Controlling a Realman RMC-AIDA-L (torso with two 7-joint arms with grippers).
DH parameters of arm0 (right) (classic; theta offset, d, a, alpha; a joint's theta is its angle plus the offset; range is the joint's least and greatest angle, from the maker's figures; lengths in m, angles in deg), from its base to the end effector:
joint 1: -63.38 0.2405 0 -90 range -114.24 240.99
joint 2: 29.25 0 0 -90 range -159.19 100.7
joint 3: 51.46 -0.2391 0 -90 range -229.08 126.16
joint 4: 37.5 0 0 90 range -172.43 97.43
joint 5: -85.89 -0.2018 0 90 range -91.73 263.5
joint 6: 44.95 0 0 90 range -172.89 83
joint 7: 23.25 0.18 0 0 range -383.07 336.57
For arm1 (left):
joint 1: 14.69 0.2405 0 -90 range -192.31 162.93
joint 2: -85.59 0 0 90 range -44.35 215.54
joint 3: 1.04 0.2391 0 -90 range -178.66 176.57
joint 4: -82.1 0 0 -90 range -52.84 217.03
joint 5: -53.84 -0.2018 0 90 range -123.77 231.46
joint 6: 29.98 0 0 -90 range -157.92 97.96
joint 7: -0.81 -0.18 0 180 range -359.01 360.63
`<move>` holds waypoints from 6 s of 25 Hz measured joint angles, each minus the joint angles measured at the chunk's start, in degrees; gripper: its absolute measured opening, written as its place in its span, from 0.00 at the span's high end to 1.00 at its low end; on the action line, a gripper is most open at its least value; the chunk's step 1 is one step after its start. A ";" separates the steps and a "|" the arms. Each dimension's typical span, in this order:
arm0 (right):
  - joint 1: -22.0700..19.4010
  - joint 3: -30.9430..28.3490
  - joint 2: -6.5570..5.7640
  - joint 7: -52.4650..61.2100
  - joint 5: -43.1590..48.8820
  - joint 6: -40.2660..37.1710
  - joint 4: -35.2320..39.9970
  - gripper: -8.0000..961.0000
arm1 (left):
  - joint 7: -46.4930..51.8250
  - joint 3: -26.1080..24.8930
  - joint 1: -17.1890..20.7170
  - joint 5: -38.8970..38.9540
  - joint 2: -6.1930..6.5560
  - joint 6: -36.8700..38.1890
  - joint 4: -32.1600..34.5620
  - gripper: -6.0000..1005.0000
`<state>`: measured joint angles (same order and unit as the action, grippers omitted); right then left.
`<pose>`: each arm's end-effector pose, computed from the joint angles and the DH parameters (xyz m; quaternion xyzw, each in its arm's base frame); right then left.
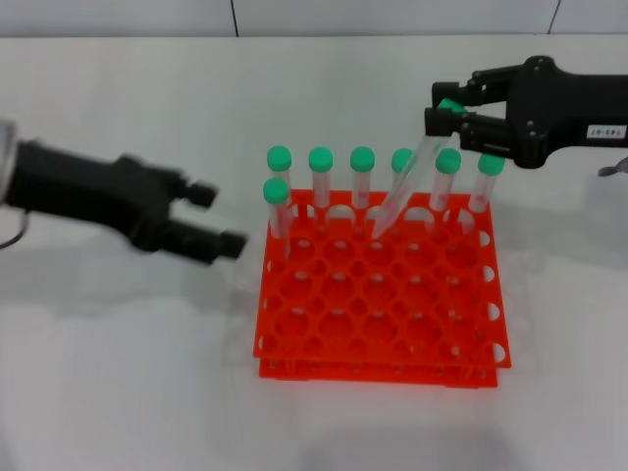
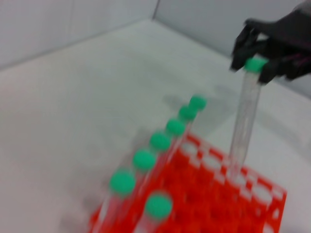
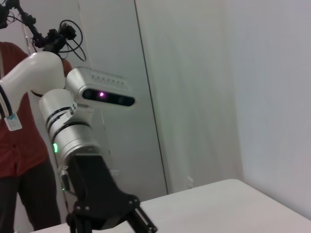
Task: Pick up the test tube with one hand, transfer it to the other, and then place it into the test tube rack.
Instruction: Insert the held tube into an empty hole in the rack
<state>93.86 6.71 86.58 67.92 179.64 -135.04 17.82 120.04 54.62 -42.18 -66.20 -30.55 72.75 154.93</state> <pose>0.1395 0.3488 0.0203 -0.9436 0.1085 0.2954 0.1025 -0.1861 0.3135 0.0297 -0.9569 -0.2749 -0.0762 0.0547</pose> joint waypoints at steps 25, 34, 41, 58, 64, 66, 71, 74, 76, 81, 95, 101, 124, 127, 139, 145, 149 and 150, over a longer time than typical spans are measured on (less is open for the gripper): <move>0.12 16.02 0.00 -0.53 -5.63 10.03 0.15 0.71 | -2.06 -4.90 10.41 -16.01 -1.20 0.67 2.36 0.12; 0.45 19.91 0.04 -0.59 -8.12 14.26 2.50 0.71 | -3.77 -4.80 10.14 -17.22 -0.90 0.26 1.87 0.12; 0.34 21.82 0.17 -0.86 -8.55 17.47 3.15 0.71 | -4.78 -5.09 10.14 -17.25 -0.78 -0.17 1.41 0.12; 0.51 22.97 0.18 -2.84 -11.23 19.65 3.12 0.71 | -8.15 -5.91 8.89 -15.48 -1.12 -3.17 0.14 0.12; 0.27 24.36 0.14 -4.36 -12.85 21.45 1.91 0.71 | -9.22 -6.10 8.47 -13.46 -1.17 -3.74 -0.60 0.12; 0.16 24.45 0.13 -4.58 -12.87 22.07 1.76 0.71 | -9.31 -6.10 8.33 -13.45 -1.19 -3.78 -0.60 0.12; -0.25 24.59 0.16 -5.73 -12.88 23.16 0.75 0.71 | -9.95 -6.09 7.77 -13.42 -1.28 -4.24 -1.59 0.12; -0.41 24.63 0.12 -5.85 -12.89 23.37 0.42 0.71 | -10.21 -6.10 7.32 -13.40 -1.12 -4.70 -2.89 0.12; -0.55 24.63 0.11 -5.83 -12.89 23.35 0.45 0.71 | -10.45 -6.09 7.19 -13.39 -0.99 -4.94 -3.28 0.12; -0.61 24.63 0.03 -5.78 -12.90 23.32 0.79 0.71 | -11.64 -6.82 7.16 -13.37 -0.88 -5.63 -3.52 0.12; -1.39 24.44 -0.10 -6.48 -12.90 23.22 1.74 0.71 | -13.68 -9.10 6.59 -11.96 -1.02 -5.83 -5.06 0.12; -2.26 24.44 -0.09 -8.12 -12.91 23.33 1.88 0.71 | -13.84 -9.21 6.47 -11.96 -1.16 -5.83 -5.51 0.12; -3.58 30.07 0.18 -15.42 -17.26 27.40 0.84 0.71 | -14.63 -9.61 6.56 -11.97 -1.37 -5.96 -5.72 0.12; -3.59 30.73 0.18 -15.80 -17.50 27.84 0.55 0.71 | -14.66 -9.61 6.52 -11.97 -1.37 -6.16 -6.18 0.12; -3.59 31.47 0.16 -15.94 -17.55 28.57 0.78 0.71 | -15.16 -9.61 6.66 -11.97 -1.46 -6.32 -6.48 0.12; -3.56 31.27 0.04 -15.77 -17.56 28.48 2.10 0.71 | -15.16 -9.61 6.85 -11.97 -1.45 -6.34 -6.48 0.12; -3.61 31.13 -0.10 -15.79 -17.56 28.49 2.15 0.71 | -15.17 -9.61 6.90 -11.96 -1.45 -6.40 -6.48 0.12; -3.64 31.05 -0.13 -15.83 -17.55 28.49 2.00 0.71 | -15.17 -9.61 6.91 -11.95 -1.45 -6.41 -6.48 0.12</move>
<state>90.22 37.76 86.45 52.09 162.08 -106.55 19.82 104.87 45.01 -35.28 -78.15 -32.00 66.34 148.45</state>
